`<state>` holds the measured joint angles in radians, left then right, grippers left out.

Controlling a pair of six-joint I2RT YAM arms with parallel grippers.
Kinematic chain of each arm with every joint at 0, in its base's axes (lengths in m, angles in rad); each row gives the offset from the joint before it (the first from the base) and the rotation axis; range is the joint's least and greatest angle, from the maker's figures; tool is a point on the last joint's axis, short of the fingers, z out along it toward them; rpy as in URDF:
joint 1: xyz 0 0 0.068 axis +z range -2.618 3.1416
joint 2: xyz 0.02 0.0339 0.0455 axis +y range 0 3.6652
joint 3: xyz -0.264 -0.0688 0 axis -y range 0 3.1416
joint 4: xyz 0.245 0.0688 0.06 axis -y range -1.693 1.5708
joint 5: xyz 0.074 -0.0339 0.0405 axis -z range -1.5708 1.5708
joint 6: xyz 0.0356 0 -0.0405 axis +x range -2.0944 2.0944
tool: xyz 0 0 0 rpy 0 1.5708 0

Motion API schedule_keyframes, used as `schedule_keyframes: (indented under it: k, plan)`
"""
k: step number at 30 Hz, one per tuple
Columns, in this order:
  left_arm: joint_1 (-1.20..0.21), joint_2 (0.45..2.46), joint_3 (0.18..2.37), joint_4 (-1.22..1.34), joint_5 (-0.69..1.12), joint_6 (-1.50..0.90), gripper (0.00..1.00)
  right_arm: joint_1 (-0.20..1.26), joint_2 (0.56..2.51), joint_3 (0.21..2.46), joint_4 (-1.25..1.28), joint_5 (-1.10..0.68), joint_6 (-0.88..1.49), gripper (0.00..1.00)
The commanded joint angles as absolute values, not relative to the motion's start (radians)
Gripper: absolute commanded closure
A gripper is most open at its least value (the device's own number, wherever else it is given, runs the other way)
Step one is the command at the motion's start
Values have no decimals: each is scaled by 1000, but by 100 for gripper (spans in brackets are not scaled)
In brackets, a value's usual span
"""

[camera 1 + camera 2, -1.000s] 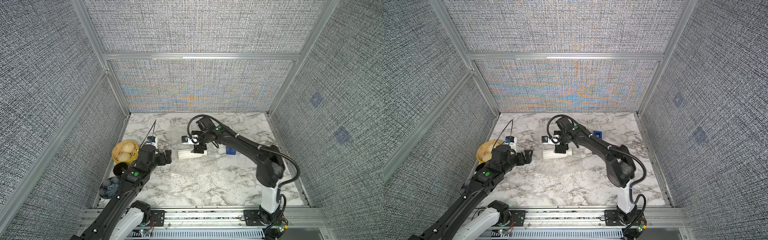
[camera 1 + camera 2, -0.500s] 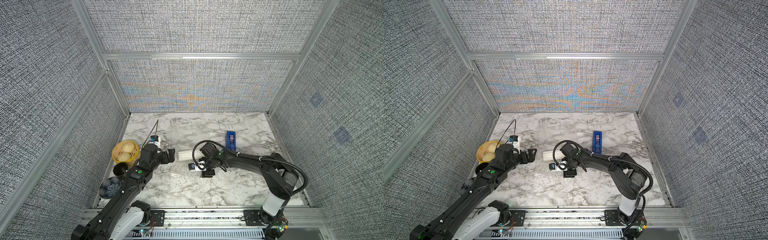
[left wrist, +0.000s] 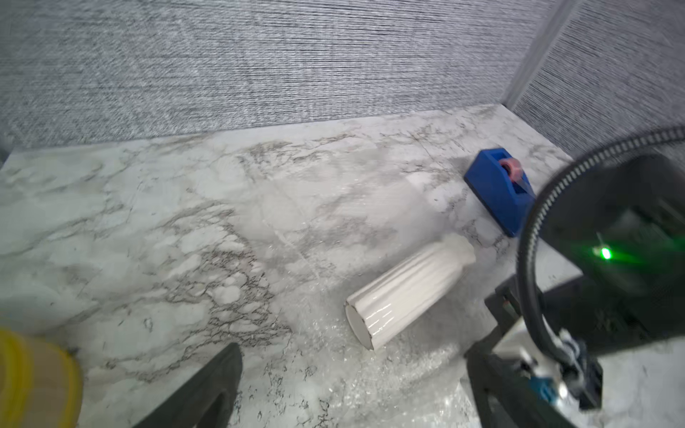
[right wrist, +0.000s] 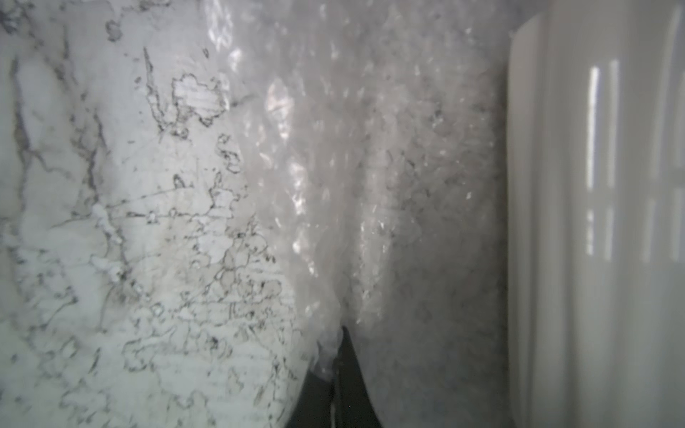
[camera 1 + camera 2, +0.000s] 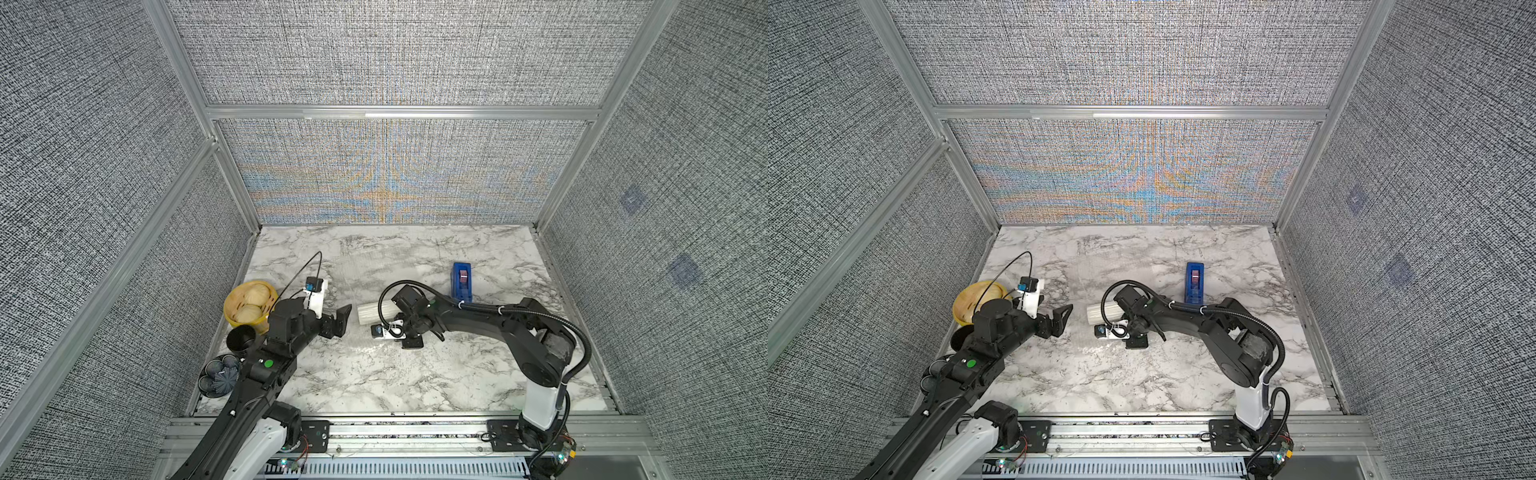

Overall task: Wrap vases in bubble wrap
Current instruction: Wrap the vase in bubble wrap.

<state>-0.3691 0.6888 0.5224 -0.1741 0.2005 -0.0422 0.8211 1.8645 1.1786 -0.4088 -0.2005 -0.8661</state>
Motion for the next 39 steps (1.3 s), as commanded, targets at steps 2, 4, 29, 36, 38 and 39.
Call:
schedule_keyframes:
  k: [2,4,29,36,38,39]
  plan:
    - [-367,663,494,-194,518,339,15,774,1830,1242,-511,-350,-829,100]
    - [-369,699,498,-271,681,520,23,765,1849,1301,-574,-397,-842,100]
    - [-405,1213,520,123,503,791,37,676,2026,1538,-746,-618,-786,98]
    - [-403,1257,550,39,400,791,29,644,2041,1561,-738,-657,-767,98]
    - [-402,1291,565,49,383,821,26,641,2055,1579,-749,-663,-772,98]
    - [-402,1312,573,62,374,824,25,638,2064,1591,-757,-667,-773,98]
